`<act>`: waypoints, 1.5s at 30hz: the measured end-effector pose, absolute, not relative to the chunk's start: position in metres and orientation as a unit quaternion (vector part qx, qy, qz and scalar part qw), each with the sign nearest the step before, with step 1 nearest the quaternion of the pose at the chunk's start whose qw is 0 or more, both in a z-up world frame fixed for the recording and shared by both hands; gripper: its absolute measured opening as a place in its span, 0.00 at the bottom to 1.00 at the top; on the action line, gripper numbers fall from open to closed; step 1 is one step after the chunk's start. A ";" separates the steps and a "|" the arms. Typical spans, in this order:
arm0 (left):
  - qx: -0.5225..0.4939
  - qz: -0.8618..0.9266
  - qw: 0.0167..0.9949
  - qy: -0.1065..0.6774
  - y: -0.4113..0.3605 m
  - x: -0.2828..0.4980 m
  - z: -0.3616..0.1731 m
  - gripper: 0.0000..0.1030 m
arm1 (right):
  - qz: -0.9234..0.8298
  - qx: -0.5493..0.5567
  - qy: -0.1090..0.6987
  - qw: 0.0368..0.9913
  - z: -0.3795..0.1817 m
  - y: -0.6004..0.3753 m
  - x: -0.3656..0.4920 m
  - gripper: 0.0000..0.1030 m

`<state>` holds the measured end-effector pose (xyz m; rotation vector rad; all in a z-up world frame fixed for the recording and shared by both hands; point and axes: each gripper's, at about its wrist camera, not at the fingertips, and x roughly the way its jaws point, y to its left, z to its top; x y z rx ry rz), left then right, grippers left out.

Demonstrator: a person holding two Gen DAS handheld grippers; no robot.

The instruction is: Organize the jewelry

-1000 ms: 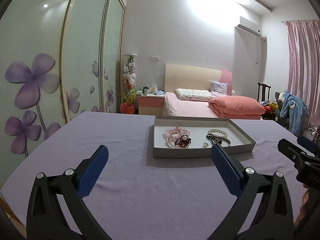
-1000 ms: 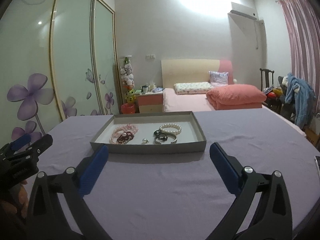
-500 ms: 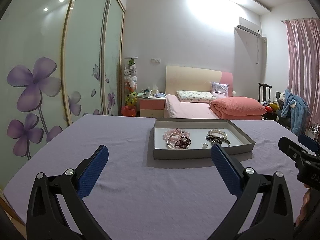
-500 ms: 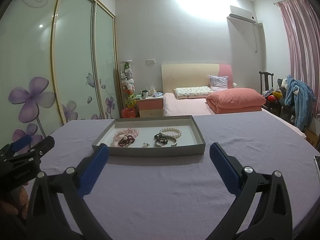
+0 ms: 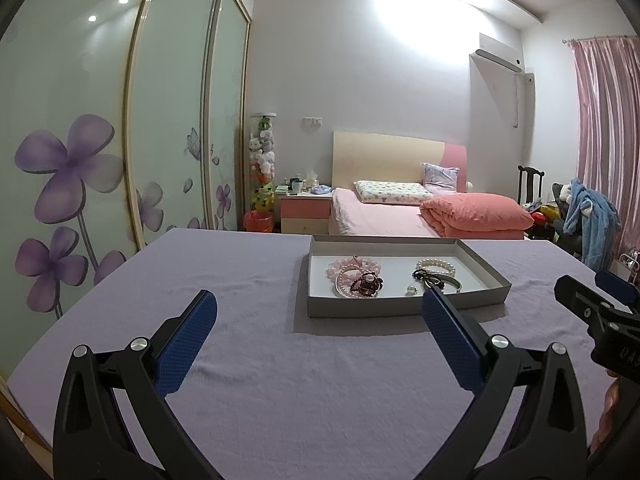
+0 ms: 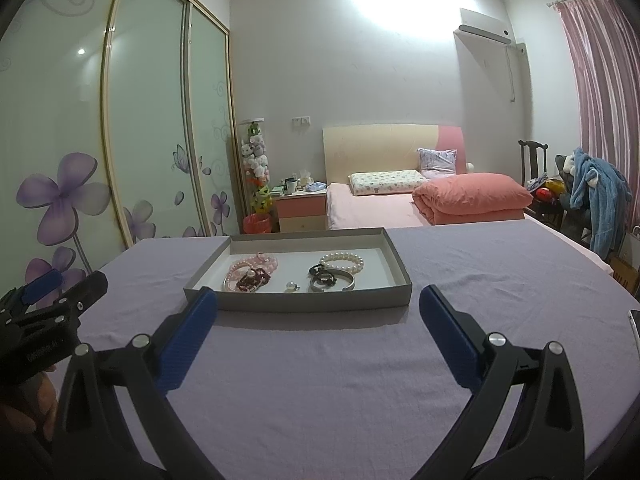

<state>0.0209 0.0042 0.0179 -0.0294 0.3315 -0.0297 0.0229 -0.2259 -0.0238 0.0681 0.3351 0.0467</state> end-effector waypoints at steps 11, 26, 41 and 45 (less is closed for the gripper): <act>-0.014 -0.017 0.986 0.168 0.005 0.021 0.018 0.98 | 0.022 0.034 0.168 0.985 -0.025 -0.225 0.024 0.96; -0.014 -0.012 0.984 0.178 0.005 0.025 0.015 0.98 | 0.022 0.035 0.171 0.984 -0.027 -0.224 0.025 0.96; -0.013 -0.015 0.983 0.183 0.003 0.025 0.013 0.98 | 0.022 0.035 0.174 0.984 -0.031 -0.223 0.027 0.96; -0.012 -0.016 0.983 0.185 0.002 0.025 0.012 0.98 | 0.022 0.035 0.174 0.984 -0.031 -0.223 0.027 0.96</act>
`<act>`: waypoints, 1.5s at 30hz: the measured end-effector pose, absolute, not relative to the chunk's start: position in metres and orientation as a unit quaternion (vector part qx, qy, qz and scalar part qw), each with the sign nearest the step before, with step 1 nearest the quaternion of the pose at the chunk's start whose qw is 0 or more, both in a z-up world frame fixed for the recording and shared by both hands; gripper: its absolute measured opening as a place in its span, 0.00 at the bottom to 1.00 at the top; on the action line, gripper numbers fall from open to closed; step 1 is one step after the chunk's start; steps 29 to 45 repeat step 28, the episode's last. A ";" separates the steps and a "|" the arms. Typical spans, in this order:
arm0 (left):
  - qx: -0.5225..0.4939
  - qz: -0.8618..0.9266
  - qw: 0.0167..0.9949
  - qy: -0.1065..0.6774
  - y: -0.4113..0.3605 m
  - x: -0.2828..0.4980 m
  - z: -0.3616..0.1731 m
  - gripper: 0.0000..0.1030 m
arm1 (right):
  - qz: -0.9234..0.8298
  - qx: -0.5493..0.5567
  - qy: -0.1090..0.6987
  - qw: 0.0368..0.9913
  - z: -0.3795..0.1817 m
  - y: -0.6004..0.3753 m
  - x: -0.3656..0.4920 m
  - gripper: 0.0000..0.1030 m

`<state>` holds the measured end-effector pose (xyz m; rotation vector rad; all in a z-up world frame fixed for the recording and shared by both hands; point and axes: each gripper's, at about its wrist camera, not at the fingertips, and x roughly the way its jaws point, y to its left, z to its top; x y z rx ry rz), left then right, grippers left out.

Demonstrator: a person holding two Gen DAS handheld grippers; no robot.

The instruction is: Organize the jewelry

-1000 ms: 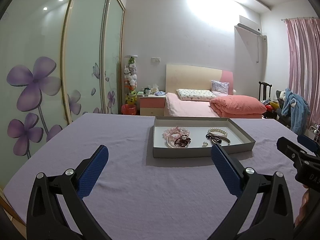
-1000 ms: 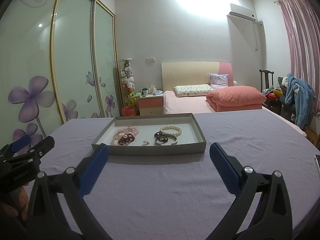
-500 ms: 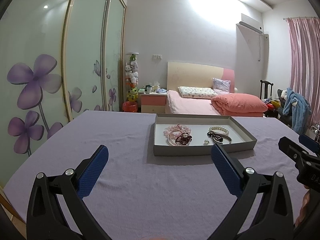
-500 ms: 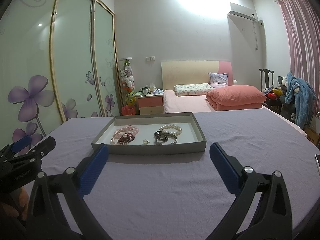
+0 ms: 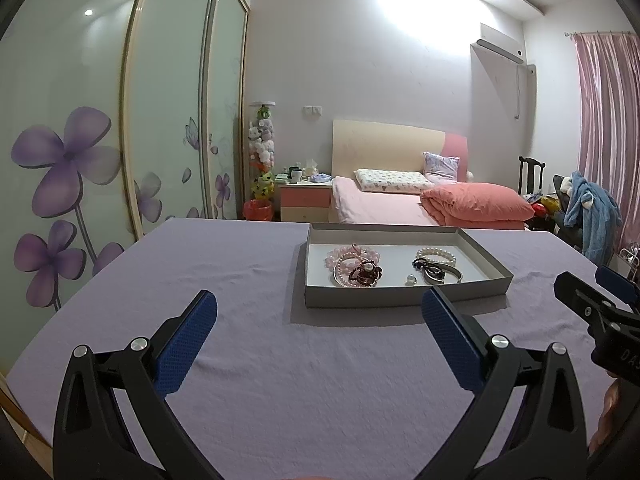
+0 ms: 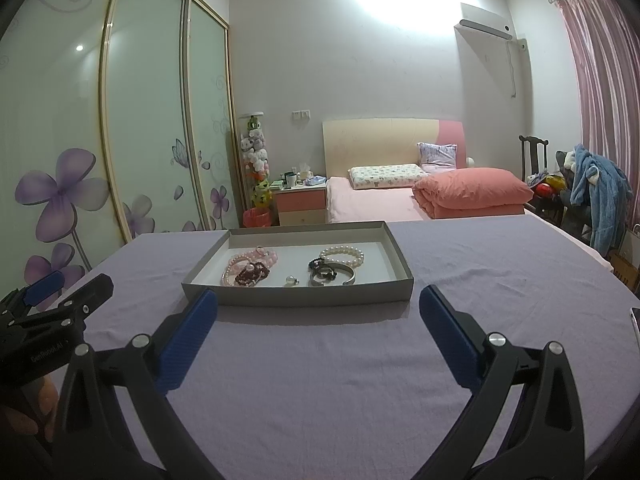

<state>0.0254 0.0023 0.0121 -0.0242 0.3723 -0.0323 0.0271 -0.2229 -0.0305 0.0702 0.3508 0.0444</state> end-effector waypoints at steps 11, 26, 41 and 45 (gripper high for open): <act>-0.010 -0.016 0.982 0.186 0.001 0.026 0.012 0.98 | 0.023 0.035 0.176 0.983 -0.035 -0.222 0.026 0.96; -0.009 -0.013 0.983 0.185 -0.001 0.026 0.011 0.98 | 0.024 0.035 0.181 0.983 -0.037 -0.221 0.027 0.96; -0.009 -0.013 0.982 0.186 -0.001 0.026 0.011 0.98 | 0.024 0.035 0.181 0.983 -0.037 -0.221 0.028 0.96; -0.009 -0.013 0.982 0.186 -0.001 0.026 0.011 0.98 | 0.024 0.035 0.181 0.983 -0.037 -0.221 0.028 0.96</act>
